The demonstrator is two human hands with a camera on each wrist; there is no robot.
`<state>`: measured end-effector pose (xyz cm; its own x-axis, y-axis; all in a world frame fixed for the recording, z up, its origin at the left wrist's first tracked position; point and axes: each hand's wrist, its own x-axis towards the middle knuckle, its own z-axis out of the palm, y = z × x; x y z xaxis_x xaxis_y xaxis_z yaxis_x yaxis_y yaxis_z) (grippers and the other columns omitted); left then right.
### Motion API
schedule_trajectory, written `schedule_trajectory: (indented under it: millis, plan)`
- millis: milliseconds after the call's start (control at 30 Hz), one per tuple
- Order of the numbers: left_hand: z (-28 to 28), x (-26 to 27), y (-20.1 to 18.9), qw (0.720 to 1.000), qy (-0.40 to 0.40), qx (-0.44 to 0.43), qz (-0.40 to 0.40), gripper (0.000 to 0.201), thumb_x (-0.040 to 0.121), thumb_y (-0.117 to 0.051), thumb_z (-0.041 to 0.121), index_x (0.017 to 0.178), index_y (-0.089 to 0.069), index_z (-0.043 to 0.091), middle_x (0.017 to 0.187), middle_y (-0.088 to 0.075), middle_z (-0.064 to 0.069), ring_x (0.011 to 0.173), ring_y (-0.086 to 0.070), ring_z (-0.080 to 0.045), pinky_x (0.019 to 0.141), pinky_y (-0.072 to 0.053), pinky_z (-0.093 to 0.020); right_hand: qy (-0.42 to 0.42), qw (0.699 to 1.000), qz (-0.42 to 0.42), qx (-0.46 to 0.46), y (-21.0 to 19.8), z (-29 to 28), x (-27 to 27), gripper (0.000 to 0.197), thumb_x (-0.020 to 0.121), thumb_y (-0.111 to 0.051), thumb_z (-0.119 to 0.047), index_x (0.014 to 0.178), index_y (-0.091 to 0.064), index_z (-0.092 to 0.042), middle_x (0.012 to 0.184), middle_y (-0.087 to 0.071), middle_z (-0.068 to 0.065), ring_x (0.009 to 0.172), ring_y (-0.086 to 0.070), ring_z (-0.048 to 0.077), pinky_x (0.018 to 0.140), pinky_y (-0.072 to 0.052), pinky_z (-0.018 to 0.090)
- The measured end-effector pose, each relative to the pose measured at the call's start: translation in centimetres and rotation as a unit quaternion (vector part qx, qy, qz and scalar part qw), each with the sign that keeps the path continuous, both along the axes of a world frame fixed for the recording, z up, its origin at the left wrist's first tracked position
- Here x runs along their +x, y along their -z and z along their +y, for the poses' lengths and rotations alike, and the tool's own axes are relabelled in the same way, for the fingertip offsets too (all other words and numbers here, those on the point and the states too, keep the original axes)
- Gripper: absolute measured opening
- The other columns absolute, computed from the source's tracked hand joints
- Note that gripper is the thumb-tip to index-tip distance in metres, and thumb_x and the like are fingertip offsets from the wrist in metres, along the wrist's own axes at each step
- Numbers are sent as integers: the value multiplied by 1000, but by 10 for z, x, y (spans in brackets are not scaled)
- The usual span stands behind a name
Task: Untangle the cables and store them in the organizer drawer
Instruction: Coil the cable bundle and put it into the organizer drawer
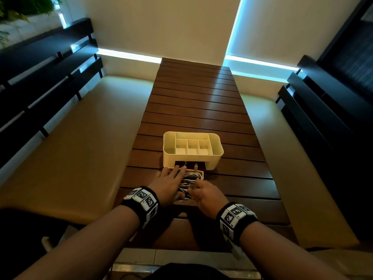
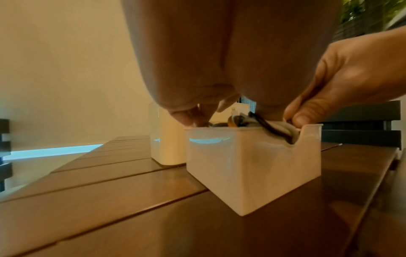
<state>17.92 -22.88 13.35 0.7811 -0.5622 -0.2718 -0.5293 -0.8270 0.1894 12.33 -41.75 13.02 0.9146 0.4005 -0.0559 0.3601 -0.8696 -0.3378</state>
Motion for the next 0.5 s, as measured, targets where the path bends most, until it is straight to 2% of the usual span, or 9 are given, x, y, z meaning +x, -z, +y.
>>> schedule_trajectory:
  millis: [100, 233, 300, 433, 500]
  plan:
    - [0, -6, 2, 999, 5, -43, -7, 83, 95, -55, 47, 158, -5, 26, 158, -31, 0, 135, -25, -26, 108, -24, -44, 8, 1000, 9, -3, 1, 0, 1, 28, 100, -52, -28, 118, -69, -17, 108, -55, 2, 98, -53, 21, 82, -48, 33]
    - [3, -12, 8, 998, 28, -29, -43, 64, 101, -42, 47, 157, -17, 27, 164, -22, 6, 144, -19, -29, 110, -25, -44, 9, 1000, -4, 9, 3, -1, 0, 27, 99, -54, -29, 117, -70, -18, 106, -56, 2, 96, -55, 21, 79, -45, 29]
    - [4, -13, 12, 997, 31, -40, -56, 61, 101, -41, 46, 156, -23, 26, 163, -24, 6, 145, -20, -29, 110, -27, -44, 6, 1000, -13, 14, 4, -2, 1, 25, 98, -56, -29, 116, -71, -19, 106, -57, 2, 96, -55, 20, 80, -48, 31]
    - [7, -14, 18, 995, 34, -75, -64, 54, 99, -45, 41, 149, -42, 21, 154, -44, -1, 139, -41, -30, 104, -38, -46, 5, 997, -82, 2, 3, -5, 1, 19, 88, -68, -29, 105, -75, -23, 105, -55, 1, 91, -52, 20, 74, -49, 33]
    - [9, -14, 22, 993, 45, -92, -64, 52, 94, -45, 41, 141, -52, 19, 146, -54, -4, 132, -50, -31, 100, -46, -47, 14, 994, -106, -22, 0, -4, 0, 21, 85, -70, -32, 105, -74, -28, 125, -52, 1, 104, -51, 22, 81, -48, 36]
